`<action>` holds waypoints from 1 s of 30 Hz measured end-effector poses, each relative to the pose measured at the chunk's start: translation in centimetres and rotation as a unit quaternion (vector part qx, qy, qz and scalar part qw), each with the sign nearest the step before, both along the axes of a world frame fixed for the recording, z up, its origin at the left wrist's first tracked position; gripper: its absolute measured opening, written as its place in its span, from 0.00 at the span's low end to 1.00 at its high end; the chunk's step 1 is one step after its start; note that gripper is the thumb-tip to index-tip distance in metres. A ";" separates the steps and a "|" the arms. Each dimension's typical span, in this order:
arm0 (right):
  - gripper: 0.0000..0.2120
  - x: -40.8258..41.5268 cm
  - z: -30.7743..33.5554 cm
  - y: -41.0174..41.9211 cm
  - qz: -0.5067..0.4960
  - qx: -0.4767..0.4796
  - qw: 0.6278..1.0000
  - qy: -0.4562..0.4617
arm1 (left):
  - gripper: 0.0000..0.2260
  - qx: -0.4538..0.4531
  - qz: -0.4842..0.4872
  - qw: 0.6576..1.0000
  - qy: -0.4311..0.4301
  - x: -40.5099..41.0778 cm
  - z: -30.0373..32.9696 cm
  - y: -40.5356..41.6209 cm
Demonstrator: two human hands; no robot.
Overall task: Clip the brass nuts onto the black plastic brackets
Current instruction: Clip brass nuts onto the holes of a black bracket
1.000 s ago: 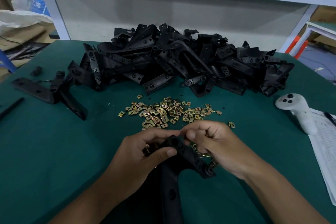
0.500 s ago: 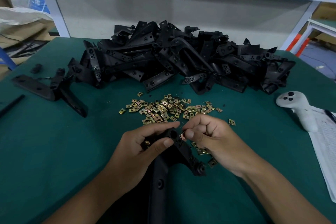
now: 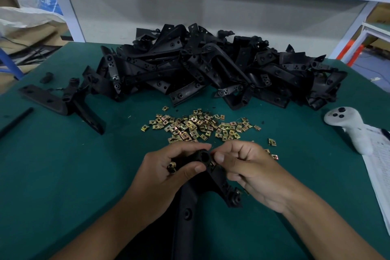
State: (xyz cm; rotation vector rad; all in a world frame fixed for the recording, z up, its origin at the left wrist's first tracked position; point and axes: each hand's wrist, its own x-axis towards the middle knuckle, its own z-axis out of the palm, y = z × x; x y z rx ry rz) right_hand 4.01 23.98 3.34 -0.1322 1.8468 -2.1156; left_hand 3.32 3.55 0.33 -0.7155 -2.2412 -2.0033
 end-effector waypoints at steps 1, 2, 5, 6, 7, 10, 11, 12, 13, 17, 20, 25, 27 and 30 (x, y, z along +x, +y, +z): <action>0.03 0.1 0.1 -0.1 0.001 -0.003 1.000 -0.005 | 0.12 -0.008 0.006 1.000 0.007 0.0 0.0 0.0; 0.03 0.3 0.1 -0.1 0.003 -0.004 1.000 -0.007 | 0.12 -0.016 0.013 1.000 0.014 0.0 -0.1 -0.1; 0.05 0.6 0.2 -0.4 0.013 -0.005 1.000 -0.015 | 0.12 -0.022 0.037 0.999 0.032 0.1 -0.2 -0.1; 0.05 0.6 0.2 -0.3 0.016 -0.008 1.000 -0.014 | 0.12 -0.023 0.044 0.998 0.036 0.0 -0.2 -0.2; 0.06 0.6 0.2 -0.2 0.018 -0.015 1.000 -0.016 | 0.12 -0.024 0.052 0.998 0.040 0.0 -0.2 -0.2; 0.14 0.2 0.1 0.3 0.014 -0.035 0.999 -0.026 | 0.12 -0.015 0.071 0.996 0.047 -0.2 -0.3 -0.2; 0.15 0.1 0.0 0.4 0.017 -0.052 0.998 -0.036 | 0.12 -0.004 0.073 0.997 0.040 -0.3 -0.3 -0.2; 0.18 -0.1 0.0 0.5 0.019 -0.079 0.995 -0.050 | 0.12 0.008 0.072 0.997 0.032 -0.4 -0.3 -0.2; 0.22 -0.3 0.0 0.4 0.015 -0.103 0.992 -0.067 | 0.11 0.018 0.072 0.997 0.028 -0.5 -0.4 -0.2; 0.25 -1.0 0.0 1.1 -0.034 -0.119 0.988 -0.093 | 0.11 0.017 0.072 0.997 0.032 -0.5 -0.4 -0.2; 0.21 -1.3 0.1 1.5 -0.045 -0.154 0.982 -0.101 | 0.11 0.008 0.073 0.997 0.036 -0.4 -0.4 -0.2; 0.22 -1.5 0.2 1.7 -0.092 -0.146 0.979 -0.107 | 0.11 0.008 0.078 0.996 0.033 -0.4 -0.4 -0.3; 0.17 -1.5 0.2 1.7 -0.105 -0.116 0.983 -0.094 | 0.11 0.004 0.080 0.996 0.035 -0.4 -0.5 -0.3; 0.09 -1.4 0.2 1.4 -0.095 -0.072 0.991 -0.055 | 0.12 0.004 0.080 0.996 0.032 -0.4 -0.5 -0.3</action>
